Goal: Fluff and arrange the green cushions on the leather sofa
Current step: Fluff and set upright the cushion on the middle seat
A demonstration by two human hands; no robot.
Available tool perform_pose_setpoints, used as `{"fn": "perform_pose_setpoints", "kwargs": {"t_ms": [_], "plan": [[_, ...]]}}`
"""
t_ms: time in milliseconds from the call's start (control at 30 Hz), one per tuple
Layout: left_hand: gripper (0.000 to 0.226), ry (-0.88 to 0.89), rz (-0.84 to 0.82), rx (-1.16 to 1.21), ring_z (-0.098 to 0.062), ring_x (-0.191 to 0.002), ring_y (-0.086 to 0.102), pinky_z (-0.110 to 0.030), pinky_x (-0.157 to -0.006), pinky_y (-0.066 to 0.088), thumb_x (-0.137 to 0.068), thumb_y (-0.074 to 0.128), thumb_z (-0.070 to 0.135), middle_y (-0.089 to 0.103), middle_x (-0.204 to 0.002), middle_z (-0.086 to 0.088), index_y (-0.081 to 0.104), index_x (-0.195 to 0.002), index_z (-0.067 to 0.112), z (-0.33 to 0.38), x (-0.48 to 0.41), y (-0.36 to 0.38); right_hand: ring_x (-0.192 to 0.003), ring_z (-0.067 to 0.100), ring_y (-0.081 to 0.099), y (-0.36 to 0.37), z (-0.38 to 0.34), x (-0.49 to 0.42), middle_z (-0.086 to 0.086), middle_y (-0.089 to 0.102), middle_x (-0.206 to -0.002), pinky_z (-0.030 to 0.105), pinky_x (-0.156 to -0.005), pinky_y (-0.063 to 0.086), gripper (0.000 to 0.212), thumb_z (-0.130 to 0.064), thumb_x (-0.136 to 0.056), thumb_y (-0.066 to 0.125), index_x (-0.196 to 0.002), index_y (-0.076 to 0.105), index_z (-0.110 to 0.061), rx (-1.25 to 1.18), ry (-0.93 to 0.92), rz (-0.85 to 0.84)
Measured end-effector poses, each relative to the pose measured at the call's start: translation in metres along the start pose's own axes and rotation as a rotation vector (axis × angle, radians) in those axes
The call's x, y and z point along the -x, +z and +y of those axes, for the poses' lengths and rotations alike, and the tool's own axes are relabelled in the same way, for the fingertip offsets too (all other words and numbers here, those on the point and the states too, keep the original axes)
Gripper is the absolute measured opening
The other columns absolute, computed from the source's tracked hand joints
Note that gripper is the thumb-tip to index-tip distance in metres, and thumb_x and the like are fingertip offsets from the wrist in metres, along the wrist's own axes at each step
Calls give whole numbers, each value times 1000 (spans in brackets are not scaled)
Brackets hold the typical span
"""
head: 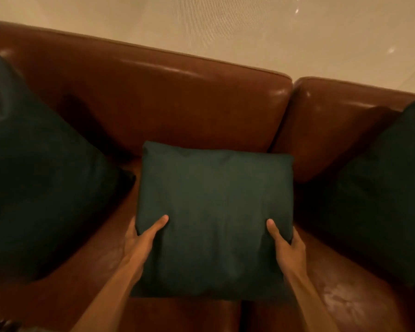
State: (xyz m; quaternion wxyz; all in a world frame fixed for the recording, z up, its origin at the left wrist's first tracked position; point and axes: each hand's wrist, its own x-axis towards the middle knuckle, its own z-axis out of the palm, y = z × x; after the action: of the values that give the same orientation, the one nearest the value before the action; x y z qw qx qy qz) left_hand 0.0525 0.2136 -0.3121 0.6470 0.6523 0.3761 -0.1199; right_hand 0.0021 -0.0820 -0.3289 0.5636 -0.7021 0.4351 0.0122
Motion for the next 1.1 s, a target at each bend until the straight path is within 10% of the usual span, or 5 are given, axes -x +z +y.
{"fn": "perform_pose_setpoints", "kwargs": {"t_ms": [300, 500, 633, 733, 1100], "plan": [[58, 112, -27, 312, -17, -111, 66, -39, -97, 50, -74, 79, 31, 71, -118, 8, 61, -129, 27, 12, -6, 16, -104, 15, 63, -2, -100, -5, -16, 65, -101, 51, -100, 47, 36, -75, -66, 61, -97, 63, -55, 117, -465, 37], [45, 64, -70, 398, -18, -109, 66, -44, -103, 49, -78, 77, 35, 69, -123, 3, 62, -120, 32, 21, -15, 51, -108, 21, 58, 9, -175, -23, -11, 59, -106, 55, -100, 41, 51, -74, -78, 51, -115, 62, -40, 317, -769, 45], [65, 76, -141, 287, -7, -105, 62, -32, -96, 50, -72, 78, 54, 63, -117, 18, 51, -129, 35, 19, -16, 68, -112, 22, 53, 18, -215, -29, -13, 54, -106, 49, -104, 31, 48, -63, -88, 45, -120, 66, -33, 424, -878, 35], [103, 17, -153, 200, -16, -115, 63, -49, -98, 53, -44, 84, 73, 65, -128, 11, 52, -132, 32, 9, -26, 76, -119, 22, 49, 33, -233, -36, -11, 59, -116, 46, -101, 24, 43, -57, -93, 43, -124, 65, -37, 558, -919, 29], [52, -179, -147, 225, -32, -105, 65, -38, -64, 55, -85, 75, 24, 65, -119, -10, 51, -129, 10, -14, -47, 81, -140, 25, 33, 58, -228, -45, -2, 44, -149, 54, -117, 15, 52, -52, -100, 38, -149, 36, -34, 800, -885, -56]]}}
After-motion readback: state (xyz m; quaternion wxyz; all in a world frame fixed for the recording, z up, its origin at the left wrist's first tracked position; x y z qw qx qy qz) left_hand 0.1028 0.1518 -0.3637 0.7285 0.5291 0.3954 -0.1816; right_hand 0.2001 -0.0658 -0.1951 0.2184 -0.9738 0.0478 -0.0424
